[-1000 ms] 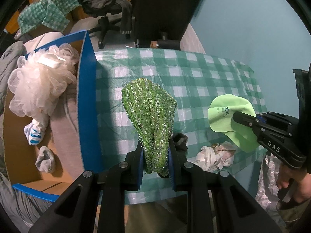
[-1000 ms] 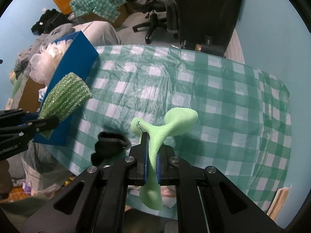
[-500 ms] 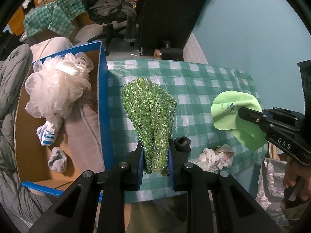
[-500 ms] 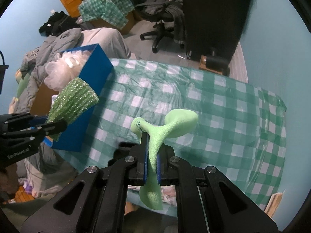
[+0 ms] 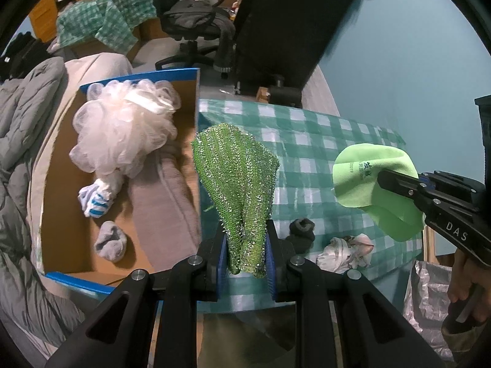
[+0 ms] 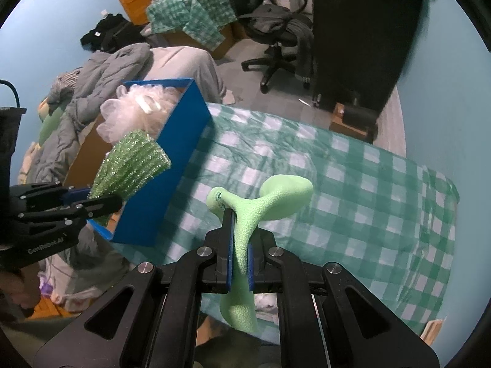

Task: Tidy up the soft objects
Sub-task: 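Lift the green scrubber and lime cloth and carry both over the box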

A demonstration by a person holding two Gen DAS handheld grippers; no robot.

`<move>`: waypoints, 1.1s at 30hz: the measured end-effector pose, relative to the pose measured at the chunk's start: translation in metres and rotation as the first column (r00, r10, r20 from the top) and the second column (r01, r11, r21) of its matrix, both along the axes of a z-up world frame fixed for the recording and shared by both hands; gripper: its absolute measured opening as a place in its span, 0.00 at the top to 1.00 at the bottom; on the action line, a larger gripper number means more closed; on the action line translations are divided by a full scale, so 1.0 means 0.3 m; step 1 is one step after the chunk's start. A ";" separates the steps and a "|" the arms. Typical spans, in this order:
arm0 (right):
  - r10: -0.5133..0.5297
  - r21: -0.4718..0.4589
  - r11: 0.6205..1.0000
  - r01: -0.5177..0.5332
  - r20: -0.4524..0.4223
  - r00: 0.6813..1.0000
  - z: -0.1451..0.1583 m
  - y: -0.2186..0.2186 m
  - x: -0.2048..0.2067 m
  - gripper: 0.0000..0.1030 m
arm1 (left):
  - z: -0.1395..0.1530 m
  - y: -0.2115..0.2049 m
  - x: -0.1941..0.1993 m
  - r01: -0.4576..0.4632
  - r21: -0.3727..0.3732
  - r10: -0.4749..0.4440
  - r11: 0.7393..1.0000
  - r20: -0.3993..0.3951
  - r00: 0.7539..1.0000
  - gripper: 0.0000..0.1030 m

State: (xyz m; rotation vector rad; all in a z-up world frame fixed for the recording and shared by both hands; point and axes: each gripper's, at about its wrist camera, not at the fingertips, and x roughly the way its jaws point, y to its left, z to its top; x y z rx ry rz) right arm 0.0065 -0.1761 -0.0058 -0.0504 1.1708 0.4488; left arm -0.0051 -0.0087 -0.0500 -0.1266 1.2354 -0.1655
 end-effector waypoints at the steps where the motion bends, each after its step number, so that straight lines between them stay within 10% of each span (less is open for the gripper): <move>1: 0.004 0.001 1.000 -0.004 0.002 1.000 0.003 0.010 0.001 0.94 | 0.002 0.008 -0.002 -0.005 0.001 0.005 1.000 0.001 1.000 0.79; 33: 0.203 0.058 0.977 -0.206 0.052 0.978 0.065 0.523 0.091 0.94 | -0.004 0.409 -0.032 -0.196 0.027 0.196 0.980 0.007 0.981 0.79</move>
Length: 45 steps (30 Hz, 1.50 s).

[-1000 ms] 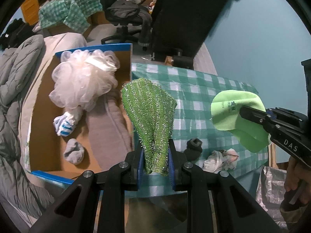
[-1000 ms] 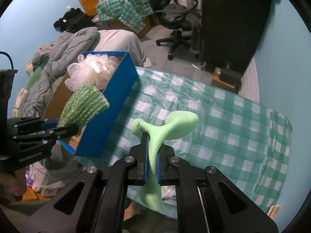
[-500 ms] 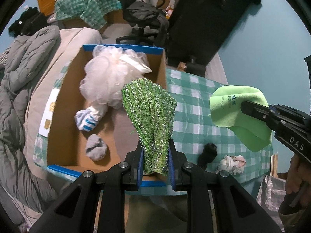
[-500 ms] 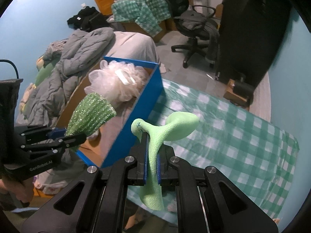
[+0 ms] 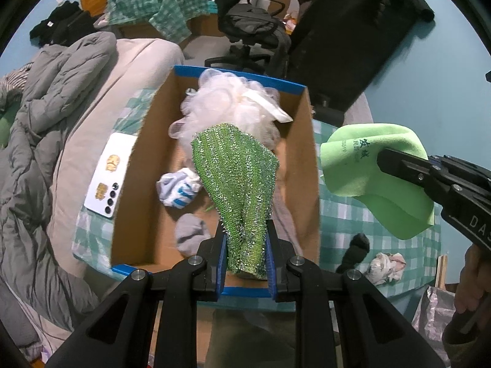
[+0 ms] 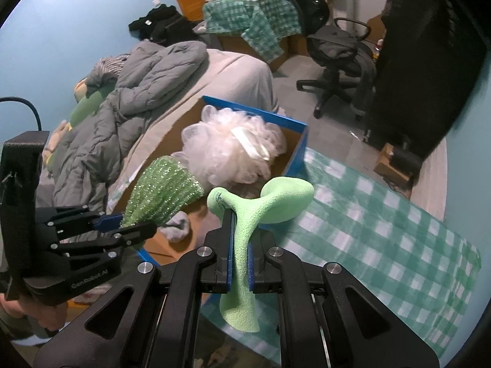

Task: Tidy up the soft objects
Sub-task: 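Lift the green scrubber and lime cloth and carry both over the box, then open the left tool dropping the scrubber while the right tool drops the cloth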

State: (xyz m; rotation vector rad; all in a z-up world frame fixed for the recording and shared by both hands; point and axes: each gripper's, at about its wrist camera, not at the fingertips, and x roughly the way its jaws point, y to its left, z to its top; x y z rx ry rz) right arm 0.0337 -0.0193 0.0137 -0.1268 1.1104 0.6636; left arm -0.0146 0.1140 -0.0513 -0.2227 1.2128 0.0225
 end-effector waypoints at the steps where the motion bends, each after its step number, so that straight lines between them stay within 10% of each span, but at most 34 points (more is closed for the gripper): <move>1: 0.005 0.000 1.000 -0.005 -0.001 1.000 -0.003 0.011 0.000 0.94 | -0.003 0.008 0.001 -0.004 0.001 0.004 1.000 -0.001 1.000 0.80; 23: 0.078 -0.037 0.996 -0.083 -0.120 0.990 -0.185 0.233 0.050 0.94 | -0.164 0.122 0.050 -0.023 0.030 0.026 0.999 -0.085 0.996 0.79; 31: 0.084 -0.065 0.993 -0.096 -0.157 0.984 -0.219 0.257 0.055 0.92 | -0.203 0.132 0.063 -0.031 0.063 0.039 0.998 -0.129 0.991 0.65; 35: 0.059 -0.069 0.995 -0.072 -0.166 0.984 -0.221 0.240 0.061 0.54 | -0.198 0.139 0.059 -0.037 0.068 0.046 0.997 -0.134 0.990 0.43; 45: 0.031 -0.079 0.996 -0.043 -0.145 0.989 -0.186 0.164 0.063 0.41 | -0.167 0.127 0.024 -0.060 0.089 0.072 0.994 -0.140 0.987 0.36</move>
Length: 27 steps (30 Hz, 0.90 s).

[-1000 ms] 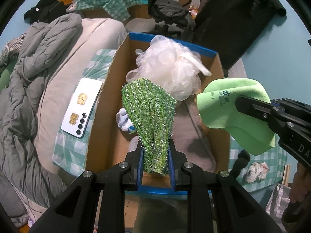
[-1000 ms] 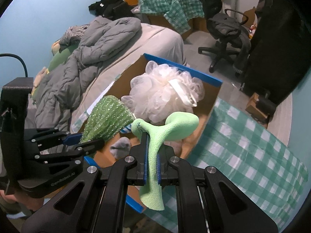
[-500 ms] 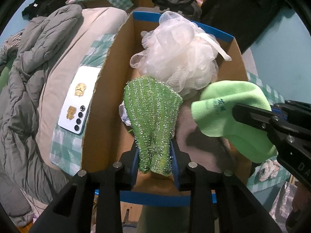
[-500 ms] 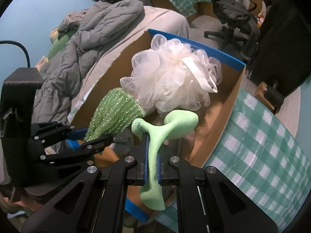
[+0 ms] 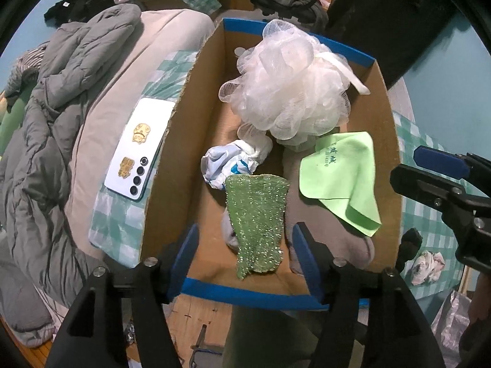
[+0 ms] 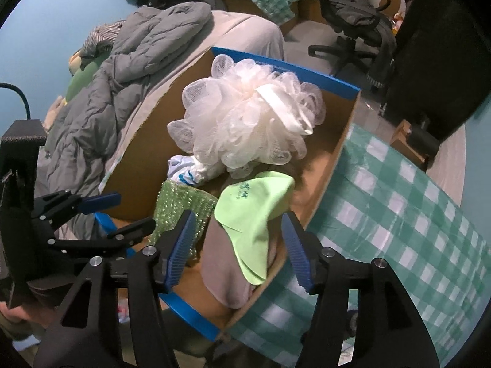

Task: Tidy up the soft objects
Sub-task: 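Open the left tool dropping the scrubber while the right tool drops the cloth, then move both tools back toward the black sock and white wrapped bundle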

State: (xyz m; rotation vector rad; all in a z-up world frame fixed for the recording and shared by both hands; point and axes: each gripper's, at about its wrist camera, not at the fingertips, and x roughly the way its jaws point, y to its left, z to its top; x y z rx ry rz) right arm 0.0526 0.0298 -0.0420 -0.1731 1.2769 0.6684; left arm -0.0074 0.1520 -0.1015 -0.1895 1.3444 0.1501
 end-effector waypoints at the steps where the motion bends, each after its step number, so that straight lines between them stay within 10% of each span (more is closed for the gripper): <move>1: -0.001 0.000 1.000 0.001 0.003 1.000 0.005 -0.009 0.000 0.41 | 0.008 -0.005 -0.004 -0.004 -0.002 0.004 1.000 0.004 1.000 0.36; 27: -0.107 -0.008 0.994 0.107 0.022 0.994 0.080 -0.346 -0.045 0.37 | 0.098 -0.316 -0.018 0.131 -0.026 -0.130 0.991 0.019 0.991 0.25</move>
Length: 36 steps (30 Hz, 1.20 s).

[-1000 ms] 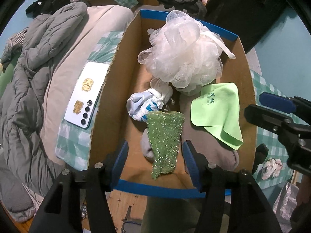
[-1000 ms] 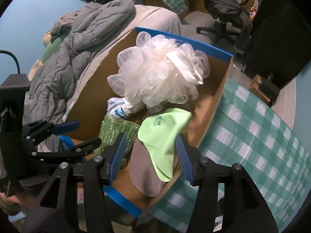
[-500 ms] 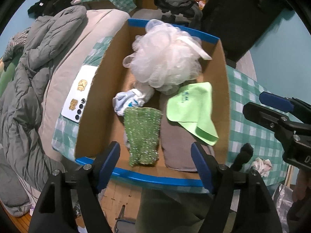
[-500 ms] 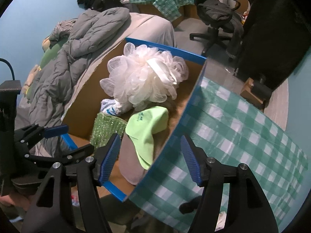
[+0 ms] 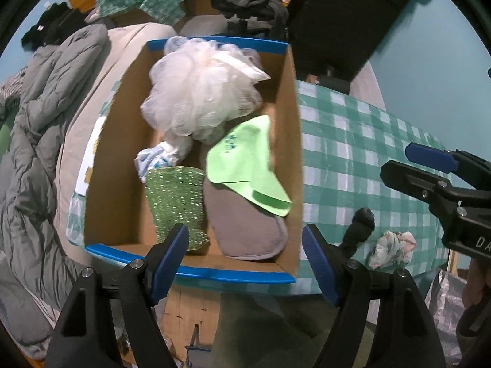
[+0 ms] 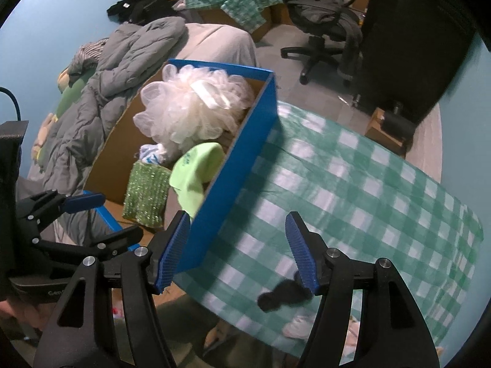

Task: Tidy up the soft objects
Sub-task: 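Move both tools back toward the black sock and white wrapped bundle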

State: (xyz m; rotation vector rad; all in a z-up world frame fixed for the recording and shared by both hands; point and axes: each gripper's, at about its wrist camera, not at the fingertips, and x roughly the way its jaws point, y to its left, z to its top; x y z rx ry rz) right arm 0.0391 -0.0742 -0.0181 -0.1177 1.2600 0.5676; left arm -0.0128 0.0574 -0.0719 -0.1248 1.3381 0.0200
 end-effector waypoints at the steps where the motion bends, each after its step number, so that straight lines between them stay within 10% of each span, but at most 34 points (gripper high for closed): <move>1: -0.006 0.000 1.000 0.006 0.000 1.000 0.000 -0.014 -0.004 0.37 | 0.000 -0.010 0.002 0.006 -0.003 -0.006 1.000 0.000 1.000 0.25; 36: -0.124 -0.076 0.990 0.122 -0.021 0.992 -0.085 -0.523 -0.141 0.37 | -0.099 -0.495 0.001 0.317 -0.011 -0.317 0.948 -0.034 0.948 0.25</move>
